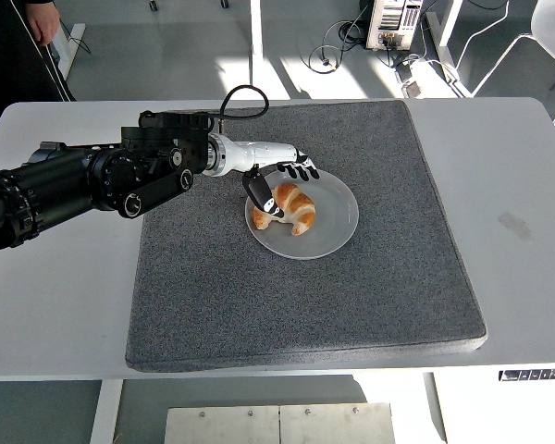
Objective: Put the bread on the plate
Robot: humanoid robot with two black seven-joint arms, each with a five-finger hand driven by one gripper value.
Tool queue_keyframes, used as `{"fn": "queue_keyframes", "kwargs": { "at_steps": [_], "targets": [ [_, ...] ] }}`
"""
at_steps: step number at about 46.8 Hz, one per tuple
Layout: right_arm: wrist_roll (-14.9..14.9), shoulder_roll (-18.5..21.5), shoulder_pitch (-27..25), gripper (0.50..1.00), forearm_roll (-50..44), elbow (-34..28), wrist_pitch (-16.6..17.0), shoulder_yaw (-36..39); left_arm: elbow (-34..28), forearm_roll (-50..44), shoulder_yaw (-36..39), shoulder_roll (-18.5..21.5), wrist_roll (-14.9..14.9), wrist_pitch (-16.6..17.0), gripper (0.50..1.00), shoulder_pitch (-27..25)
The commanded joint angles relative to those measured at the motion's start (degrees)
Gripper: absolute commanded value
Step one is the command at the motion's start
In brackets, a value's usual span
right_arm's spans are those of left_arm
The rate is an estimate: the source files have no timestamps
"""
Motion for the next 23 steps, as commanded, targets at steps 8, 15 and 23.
{"fn": "queue_keyframes", "kwargs": {
  "at_steps": [8, 15, 23],
  "targets": [
    [0.0, 0.0, 0.0, 1.000, 0.0, 0.0, 0.0, 0.1, -0.1, -2.7, -2.3, 0.0, 3.3, -1.6, 0.972, -2.5],
    [0.0, 0.0, 0.0, 1.000, 0.0, 0.1, 0.0, 0.0, 0.0, -6.6, -3.0, 0.0, 3.4, -1.9, 0.972, -5.4],
    [0.0, 0.0, 0.0, 1.000, 0.0, 0.3, 0.0, 0.0, 0.6, -8.6, -3.8, 0.0, 3.5, -1.8, 0.974, -9.2]
  ]
}}
